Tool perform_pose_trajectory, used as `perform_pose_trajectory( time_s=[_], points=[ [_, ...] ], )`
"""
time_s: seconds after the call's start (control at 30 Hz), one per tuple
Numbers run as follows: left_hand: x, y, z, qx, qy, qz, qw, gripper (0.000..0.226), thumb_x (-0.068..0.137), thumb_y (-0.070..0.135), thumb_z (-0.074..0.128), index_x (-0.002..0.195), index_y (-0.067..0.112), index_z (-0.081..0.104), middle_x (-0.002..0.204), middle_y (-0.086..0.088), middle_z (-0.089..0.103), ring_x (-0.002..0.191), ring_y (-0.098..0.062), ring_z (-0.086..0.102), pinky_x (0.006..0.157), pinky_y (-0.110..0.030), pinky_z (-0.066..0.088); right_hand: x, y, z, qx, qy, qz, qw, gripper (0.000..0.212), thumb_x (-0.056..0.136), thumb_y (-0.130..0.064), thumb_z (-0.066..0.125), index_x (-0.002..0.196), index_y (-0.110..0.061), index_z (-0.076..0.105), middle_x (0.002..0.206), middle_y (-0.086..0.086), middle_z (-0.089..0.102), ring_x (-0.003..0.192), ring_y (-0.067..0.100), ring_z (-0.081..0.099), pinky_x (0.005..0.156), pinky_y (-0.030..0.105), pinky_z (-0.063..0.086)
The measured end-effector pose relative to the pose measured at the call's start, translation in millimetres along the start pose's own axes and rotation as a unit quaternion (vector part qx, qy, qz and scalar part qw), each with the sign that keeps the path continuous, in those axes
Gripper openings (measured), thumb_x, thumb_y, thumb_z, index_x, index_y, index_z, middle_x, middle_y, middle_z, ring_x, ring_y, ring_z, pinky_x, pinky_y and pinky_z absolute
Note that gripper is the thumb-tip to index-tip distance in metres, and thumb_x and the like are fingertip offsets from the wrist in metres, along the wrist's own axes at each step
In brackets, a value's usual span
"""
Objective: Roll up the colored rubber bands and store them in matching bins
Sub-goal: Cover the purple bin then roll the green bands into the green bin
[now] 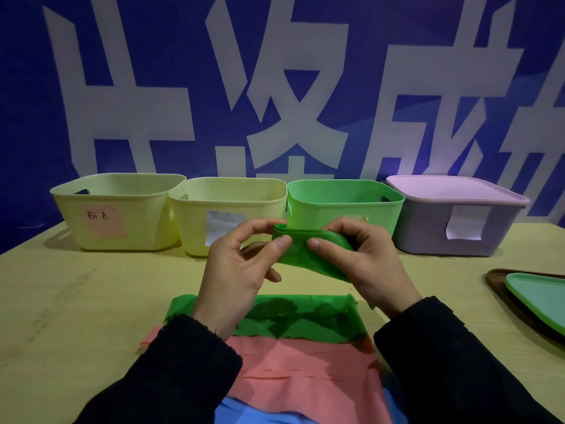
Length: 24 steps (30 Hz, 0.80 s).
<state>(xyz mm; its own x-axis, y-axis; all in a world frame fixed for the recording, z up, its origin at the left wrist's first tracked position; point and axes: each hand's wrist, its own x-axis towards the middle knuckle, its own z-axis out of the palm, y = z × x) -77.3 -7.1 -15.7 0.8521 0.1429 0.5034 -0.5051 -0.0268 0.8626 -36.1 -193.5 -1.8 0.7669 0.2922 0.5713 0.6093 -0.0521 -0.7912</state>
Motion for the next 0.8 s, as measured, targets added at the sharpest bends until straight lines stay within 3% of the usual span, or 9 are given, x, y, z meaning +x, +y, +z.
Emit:
perform_pose_trajectory(
  time_s=[0.1, 0.2, 0.33, 0.5, 0.6, 0.73, 0.8],
  points=[
    [-0.1, -4.4, 1.2, -0.008, -0.015, 0.001, 1.000, 0.024, 0.095, 0.011, 0.064, 0.116, 0.022, 0.070, 0.098, -0.002, 0.074, 0.076, -0.013, 0.066, 0.062, -0.026, 0.057, -0.2, 2.1, 2.1, -0.023, 0.010, -0.006, 1.000, 0.012, 0.081, -0.025, 0.077, 0.075, -0.020, 0.068, 0.065, -0.012, 0.064, 0.060, 0.002, 0.059, 0.055, 0.016, 0.045],
    [-1.9, -3.3, 2.9, 0.003, -0.036, 0.022, 0.999, 0.025, 0.102, 0.016, 0.058, 0.118, 0.032, 0.069, 0.103, -0.016, 0.066, 0.084, -0.021, 0.060, 0.062, -0.028, 0.053, -2.3, 1.3, 5.1, -0.033, -0.001, -0.014, 0.999, 0.013, 0.080, -0.032, 0.076, 0.076, -0.022, 0.069, 0.067, -0.008, 0.067, 0.062, 0.006, 0.062, 0.057, 0.021, 0.047],
    [-2.5, -3.7, 2.7, 0.019, -0.031, 0.022, 0.999, 0.023, 0.095, 0.018, 0.067, 0.116, 0.028, 0.068, 0.087, 0.001, 0.064, 0.070, -0.015, 0.056, 0.058, -0.028, 0.051, -2.2, 2.1, 5.9, -0.029, -0.004, -0.014, 0.999, 0.012, 0.081, -0.028, 0.076, 0.075, -0.021, 0.069, 0.066, -0.010, 0.066, 0.061, 0.003, 0.061, 0.056, 0.018, 0.046],
    [1.3, -3.1, -0.3, 0.006, -0.007, 0.010, 1.000, 0.021, 0.090, 0.015, 0.072, 0.109, 0.023, 0.069, 0.098, -0.002, 0.075, 0.087, -0.018, 0.071, 0.062, -0.026, 0.057, -1.1, 2.3, 2.7, -0.009, -0.022, 0.007, 1.000, 0.013, 0.081, -0.021, 0.078, 0.076, -0.017, 0.068, 0.066, -0.008, 0.066, 0.062, 0.005, 0.062, 0.057, 0.021, 0.048],
    [1.3, -3.7, -0.9, 0.012, -0.007, 0.015, 1.000, 0.022, 0.095, 0.011, 0.067, 0.110, 0.026, 0.072, 0.101, 0.002, 0.075, 0.087, -0.014, 0.071, 0.063, -0.027, 0.059, -0.2, 6.0, 2.5, -0.032, -0.016, 0.026, 0.999, 0.019, 0.081, -0.030, 0.077, 0.073, -0.017, 0.067, 0.062, -0.007, 0.062, 0.058, 0.009, 0.057, 0.053, 0.025, 0.045],
    [1.2, -7.1, -0.4, 0.025, -0.021, 0.037, 0.999, 0.031, 0.105, 0.017, 0.053, 0.125, 0.036, 0.067, 0.099, -0.026, 0.061, 0.083, -0.032, 0.059, 0.063, -0.026, 0.056, 0.1, 6.8, 2.3, -0.034, -0.030, 0.027, 0.999, 0.022, 0.081, -0.039, 0.074, 0.074, -0.019, 0.068, 0.063, -0.006, 0.062, 0.058, 0.009, 0.056, 0.052, 0.025, 0.043],
    [-0.4, -5.7, -0.7, 0.031, -0.027, 0.045, 0.998, 0.025, 0.104, 0.022, 0.054, 0.121, 0.035, 0.068, 0.097, -0.028, 0.057, 0.078, -0.031, 0.054, 0.061, -0.025, 0.050, -0.3, 7.1, 3.2, -0.045, -0.035, 0.023, 0.998, 0.022, 0.082, -0.040, 0.073, 0.075, -0.019, 0.068, 0.064, -0.007, 0.062, 0.059, 0.009, 0.056, 0.052, 0.025, 0.043]
  ],
)
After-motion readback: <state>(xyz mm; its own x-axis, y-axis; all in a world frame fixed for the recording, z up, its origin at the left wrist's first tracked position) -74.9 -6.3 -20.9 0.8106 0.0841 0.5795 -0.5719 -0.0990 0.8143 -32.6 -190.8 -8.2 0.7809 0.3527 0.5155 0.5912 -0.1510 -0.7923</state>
